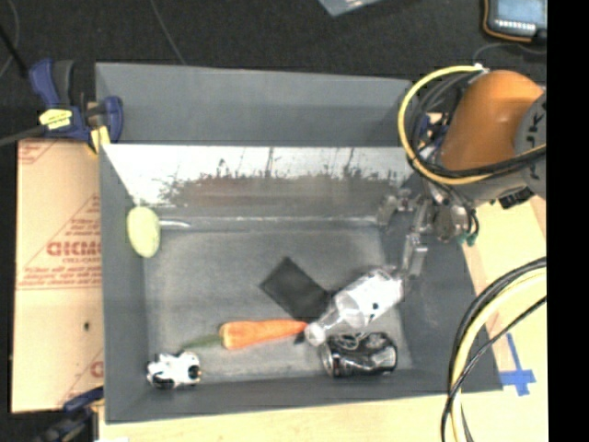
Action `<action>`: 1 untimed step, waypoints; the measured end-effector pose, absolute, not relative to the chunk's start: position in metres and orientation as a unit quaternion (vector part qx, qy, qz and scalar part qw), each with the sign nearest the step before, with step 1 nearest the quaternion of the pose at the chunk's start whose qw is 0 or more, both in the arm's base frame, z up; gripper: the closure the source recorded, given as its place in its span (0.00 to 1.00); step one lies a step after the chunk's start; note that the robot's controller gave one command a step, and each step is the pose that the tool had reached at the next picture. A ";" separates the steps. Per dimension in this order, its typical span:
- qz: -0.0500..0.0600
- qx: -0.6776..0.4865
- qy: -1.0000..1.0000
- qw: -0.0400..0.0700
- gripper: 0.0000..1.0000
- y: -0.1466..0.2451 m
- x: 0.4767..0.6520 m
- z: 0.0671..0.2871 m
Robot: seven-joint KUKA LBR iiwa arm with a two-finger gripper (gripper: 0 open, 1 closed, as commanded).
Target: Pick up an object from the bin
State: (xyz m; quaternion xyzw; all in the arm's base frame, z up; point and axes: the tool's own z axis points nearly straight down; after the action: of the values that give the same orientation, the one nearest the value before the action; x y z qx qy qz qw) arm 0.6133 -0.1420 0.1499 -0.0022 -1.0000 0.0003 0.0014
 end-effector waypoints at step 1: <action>0.000 -0.002 -1.000 0.001 0.00 -0.142 0.613 0.151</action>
Offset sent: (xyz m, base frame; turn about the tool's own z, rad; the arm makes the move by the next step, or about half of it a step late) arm 0.0049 0.0097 0.0288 -0.0927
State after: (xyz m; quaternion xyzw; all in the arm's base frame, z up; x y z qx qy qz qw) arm 0.6130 -0.1416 0.1515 -0.0019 -1.0000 0.0002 0.0011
